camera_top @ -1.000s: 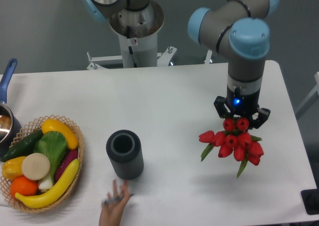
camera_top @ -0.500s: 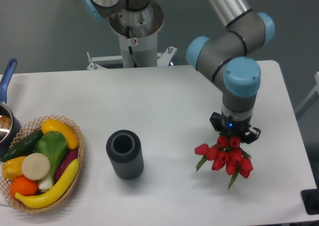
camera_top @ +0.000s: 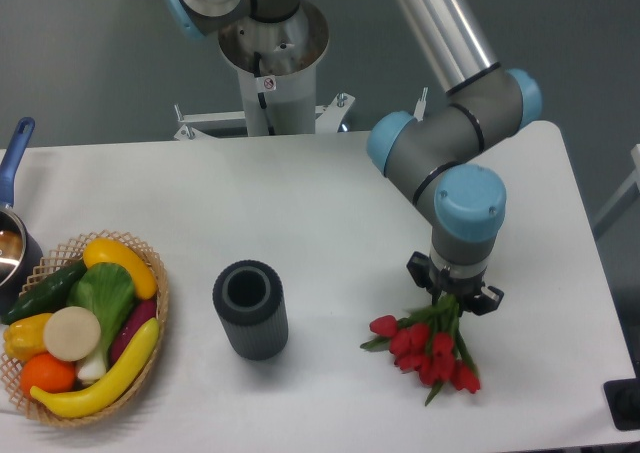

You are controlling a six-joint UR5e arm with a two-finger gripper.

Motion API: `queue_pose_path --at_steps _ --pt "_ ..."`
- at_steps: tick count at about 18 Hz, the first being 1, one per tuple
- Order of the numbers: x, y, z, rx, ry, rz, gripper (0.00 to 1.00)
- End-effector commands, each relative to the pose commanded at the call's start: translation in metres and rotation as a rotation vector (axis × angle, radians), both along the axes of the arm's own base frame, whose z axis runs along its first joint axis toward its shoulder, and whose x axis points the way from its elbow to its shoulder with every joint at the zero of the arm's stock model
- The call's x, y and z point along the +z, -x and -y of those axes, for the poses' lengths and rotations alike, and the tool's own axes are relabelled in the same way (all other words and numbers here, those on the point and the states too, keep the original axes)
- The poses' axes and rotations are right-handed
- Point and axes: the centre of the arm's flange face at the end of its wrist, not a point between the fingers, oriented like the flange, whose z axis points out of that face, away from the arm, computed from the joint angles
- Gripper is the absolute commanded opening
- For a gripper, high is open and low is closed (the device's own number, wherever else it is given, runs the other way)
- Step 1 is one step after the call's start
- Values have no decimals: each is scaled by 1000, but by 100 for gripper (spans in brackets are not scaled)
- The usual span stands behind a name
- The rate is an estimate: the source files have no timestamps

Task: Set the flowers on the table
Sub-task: 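Open the gripper to release the tulips and raise it away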

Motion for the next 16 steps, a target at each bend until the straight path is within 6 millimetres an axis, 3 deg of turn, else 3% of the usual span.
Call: queue_pose_path --at_steps 2,3,4,5,11,14,16 --pt "13 1 1 -1 -17 -13 53" --pt "26 3 4 3 -32 -28 67" --pt "36 5 5 3 -42 -45 94" --pt "48 12 4 7 -71 -63 100" --pt "114 35 18 45 -241 -142 100" --pt "136 39 44 55 -239 -152 100" --pt "136 37 62 -35 -208 -139 100"
